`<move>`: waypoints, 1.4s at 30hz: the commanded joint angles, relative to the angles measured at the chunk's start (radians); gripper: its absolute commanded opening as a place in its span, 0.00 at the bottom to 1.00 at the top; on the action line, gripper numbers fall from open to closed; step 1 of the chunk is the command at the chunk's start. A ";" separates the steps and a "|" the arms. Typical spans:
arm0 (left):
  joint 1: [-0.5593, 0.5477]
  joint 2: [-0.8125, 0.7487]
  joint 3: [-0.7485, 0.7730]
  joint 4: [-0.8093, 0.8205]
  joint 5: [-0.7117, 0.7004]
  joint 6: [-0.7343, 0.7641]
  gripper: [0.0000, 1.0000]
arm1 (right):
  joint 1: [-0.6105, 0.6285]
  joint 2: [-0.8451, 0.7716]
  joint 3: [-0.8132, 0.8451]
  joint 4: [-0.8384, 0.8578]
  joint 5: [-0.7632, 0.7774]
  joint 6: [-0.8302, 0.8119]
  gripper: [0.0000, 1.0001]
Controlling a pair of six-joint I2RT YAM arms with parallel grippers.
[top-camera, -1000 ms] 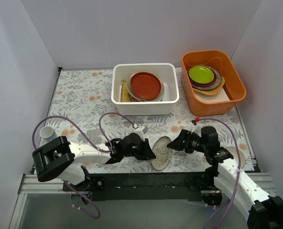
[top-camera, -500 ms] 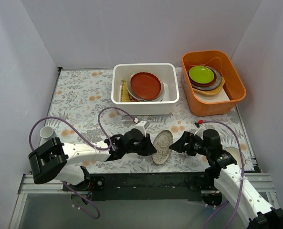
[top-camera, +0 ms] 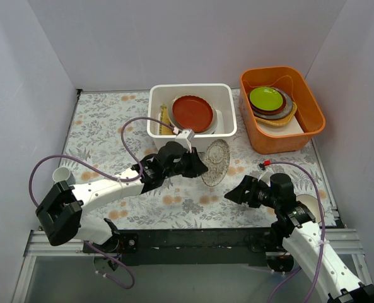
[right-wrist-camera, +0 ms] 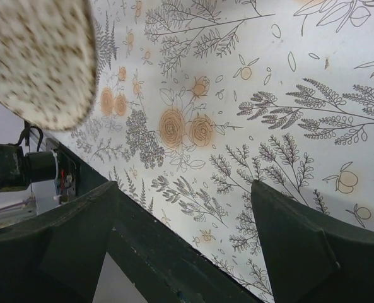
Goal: Place the plates into the plastic bin on the countertop
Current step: Pick up the plate from the corner of the board, then place the plate in the plastic bin.
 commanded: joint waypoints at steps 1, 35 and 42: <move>0.067 -0.054 0.128 -0.010 0.045 0.097 0.00 | 0.003 0.007 0.046 0.002 -0.009 -0.013 0.92; 0.539 0.403 0.681 -0.124 0.421 0.003 0.00 | 0.002 0.024 0.044 -0.016 -0.022 -0.033 0.90; 0.569 0.452 0.698 -0.121 0.429 -0.007 0.00 | 0.002 0.014 0.035 -0.026 -0.023 -0.034 0.90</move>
